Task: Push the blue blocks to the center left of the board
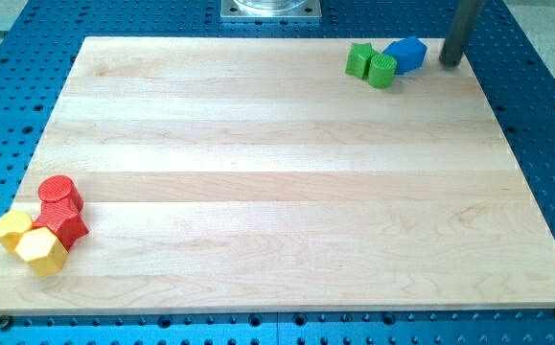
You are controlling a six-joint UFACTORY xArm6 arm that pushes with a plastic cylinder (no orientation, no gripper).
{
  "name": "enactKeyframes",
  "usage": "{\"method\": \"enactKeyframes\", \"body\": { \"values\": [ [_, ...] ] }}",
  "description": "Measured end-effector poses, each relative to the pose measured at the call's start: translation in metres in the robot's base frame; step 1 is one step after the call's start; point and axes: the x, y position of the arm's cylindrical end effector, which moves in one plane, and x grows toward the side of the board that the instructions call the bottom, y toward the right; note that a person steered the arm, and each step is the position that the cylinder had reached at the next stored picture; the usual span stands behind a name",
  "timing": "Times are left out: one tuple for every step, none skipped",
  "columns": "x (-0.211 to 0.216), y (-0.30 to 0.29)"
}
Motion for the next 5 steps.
{"method": "enactKeyframes", "body": {
  "values": [
    [0.014,-0.037],
    [0.016,-0.058],
    [0.007,-0.024],
    [0.012,-0.068],
    [-0.005,-0.064]
  ]
}}
